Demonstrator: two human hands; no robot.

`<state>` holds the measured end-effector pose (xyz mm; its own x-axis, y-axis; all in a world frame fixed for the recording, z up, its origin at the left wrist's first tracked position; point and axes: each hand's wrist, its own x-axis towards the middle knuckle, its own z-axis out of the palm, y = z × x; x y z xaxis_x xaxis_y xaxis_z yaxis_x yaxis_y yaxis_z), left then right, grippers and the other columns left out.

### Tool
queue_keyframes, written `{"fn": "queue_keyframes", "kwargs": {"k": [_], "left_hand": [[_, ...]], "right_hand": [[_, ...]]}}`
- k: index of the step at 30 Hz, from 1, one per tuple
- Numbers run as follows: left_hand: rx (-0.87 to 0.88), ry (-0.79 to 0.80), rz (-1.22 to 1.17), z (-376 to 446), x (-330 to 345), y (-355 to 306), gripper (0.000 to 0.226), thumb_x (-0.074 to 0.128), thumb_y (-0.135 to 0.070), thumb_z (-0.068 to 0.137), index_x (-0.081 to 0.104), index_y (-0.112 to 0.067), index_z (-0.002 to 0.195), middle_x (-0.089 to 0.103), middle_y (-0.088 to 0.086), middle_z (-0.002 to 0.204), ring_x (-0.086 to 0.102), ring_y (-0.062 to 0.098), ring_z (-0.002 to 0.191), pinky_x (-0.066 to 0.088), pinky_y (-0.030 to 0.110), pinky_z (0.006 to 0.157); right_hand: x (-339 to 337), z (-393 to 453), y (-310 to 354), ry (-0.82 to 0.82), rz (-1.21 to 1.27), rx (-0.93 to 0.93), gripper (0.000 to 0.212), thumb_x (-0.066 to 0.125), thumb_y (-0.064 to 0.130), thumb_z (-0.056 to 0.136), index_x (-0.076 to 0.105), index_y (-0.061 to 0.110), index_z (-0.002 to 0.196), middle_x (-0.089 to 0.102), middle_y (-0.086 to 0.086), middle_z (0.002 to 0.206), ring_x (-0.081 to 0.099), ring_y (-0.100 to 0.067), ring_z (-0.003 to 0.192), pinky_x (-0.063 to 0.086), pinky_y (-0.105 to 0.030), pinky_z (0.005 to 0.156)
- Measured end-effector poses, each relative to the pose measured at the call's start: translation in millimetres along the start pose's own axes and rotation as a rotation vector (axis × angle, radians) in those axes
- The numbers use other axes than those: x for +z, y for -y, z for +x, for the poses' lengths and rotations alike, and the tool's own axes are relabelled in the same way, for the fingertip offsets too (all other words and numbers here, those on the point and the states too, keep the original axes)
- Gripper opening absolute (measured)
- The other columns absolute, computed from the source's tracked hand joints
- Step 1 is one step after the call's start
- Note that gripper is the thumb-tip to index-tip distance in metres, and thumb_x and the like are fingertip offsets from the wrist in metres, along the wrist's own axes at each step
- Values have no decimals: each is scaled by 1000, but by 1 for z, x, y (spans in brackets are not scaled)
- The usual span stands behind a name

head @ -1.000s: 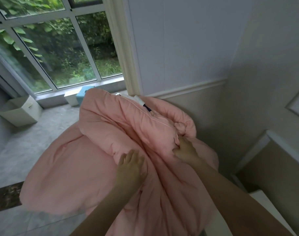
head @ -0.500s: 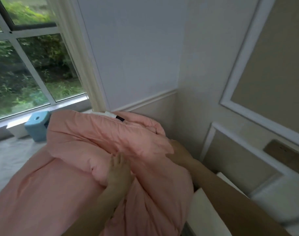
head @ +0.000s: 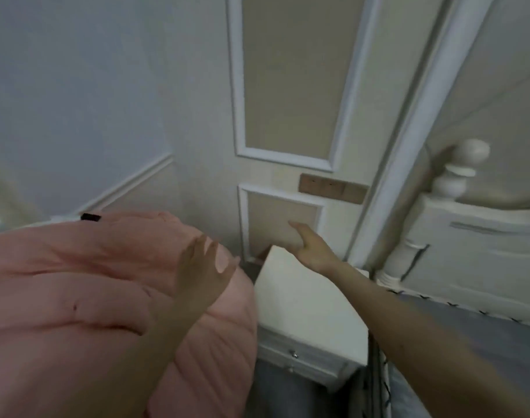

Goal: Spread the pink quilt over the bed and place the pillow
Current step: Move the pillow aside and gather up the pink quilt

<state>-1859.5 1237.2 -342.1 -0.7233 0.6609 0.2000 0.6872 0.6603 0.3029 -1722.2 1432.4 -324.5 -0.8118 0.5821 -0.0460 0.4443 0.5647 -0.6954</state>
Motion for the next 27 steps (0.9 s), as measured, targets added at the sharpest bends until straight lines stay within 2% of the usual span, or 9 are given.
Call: {"fn": "queue_keyframes", "kwargs": {"k": [2, 4, 7, 12, 17, 20, 24, 27], "left_hand": [[144, 13, -15, -7, 10, -41, 78, 31, -69, 76, 56, -11, 121, 56, 17, 124, 52, 35, 114, 44, 42, 92], [259, 48, -52, -19, 18, -89, 80, 28, -70, 79, 47, -15, 132, 47, 14, 137, 43, 32, 126, 40, 43, 100], [390, 136, -101, -50, 29, -159, 75, 29, -68, 86, 31, -20, 143, 24, 8, 154, 20, 26, 142, 23, 43, 112], [614, 195, -166, -132, 38, -253, 71, 33, -65, 87, 30, -23, 144, 20, 4, 155, 16, 22, 142, 19, 39, 114], [798, 325, -177, -251, 50, -325, 75, 28, -69, 85, 27, -25, 145, 20, 2, 155, 16, 21, 143, 23, 40, 114], [927, 435, -199, -337, 52, -365, 72, 34, -65, 87, 26, -25, 146, 16, 2, 156, 14, 21, 143, 23, 43, 113], [1110, 512, -190, -441, 54, -406, 67, 44, -58, 88, 35, -20, 143, 22, 6, 154, 22, 26, 140, 26, 42, 110], [1238, 555, -190, -506, 60, -431, 68, 43, -61, 86, 39, -19, 140, 25, 7, 153, 26, 27, 138, 29, 41, 110]], "right_hand": [[-26, -46, -25, -70, -17, 65, 59, 52, 27, 93, 26, 19, 146, 27, -1, 153, 27, -19, 140, 21, -27, 112], [-55, -94, -52, -162, -19, 150, 60, 52, 30, 93, 26, 20, 146, 27, -1, 153, 29, -20, 140, 24, -30, 113], [-93, -170, -89, -302, -8, 299, 59, 53, 29, 93, 29, 18, 145, 32, -3, 151, 35, -21, 136, 27, -29, 109], [-132, -318, -137, -490, -14, 474, 58, 53, 23, 93, 29, 11, 144, 31, -7, 151, 30, -20, 139, 22, -24, 110], [-128, -491, -168, -597, 30, 661, 57, 51, 25, 95, 27, 14, 145, 28, -6, 153, 29, -21, 140, 24, -29, 111], [-114, -604, -177, -684, 86, 803, 56, 49, 26, 96, 27, 14, 145, 29, -5, 153, 30, -22, 140, 25, -31, 112], [-86, -738, -185, -821, 159, 1019, 55, 51, 24, 94, 31, 10, 143, 35, -8, 150, 35, -22, 137, 28, -29, 110], [-63, -820, -177, -929, 218, 1139, 54, 51, 22, 94, 32, 12, 143, 37, -7, 149, 37, -23, 136, 29, -29, 108]]}}
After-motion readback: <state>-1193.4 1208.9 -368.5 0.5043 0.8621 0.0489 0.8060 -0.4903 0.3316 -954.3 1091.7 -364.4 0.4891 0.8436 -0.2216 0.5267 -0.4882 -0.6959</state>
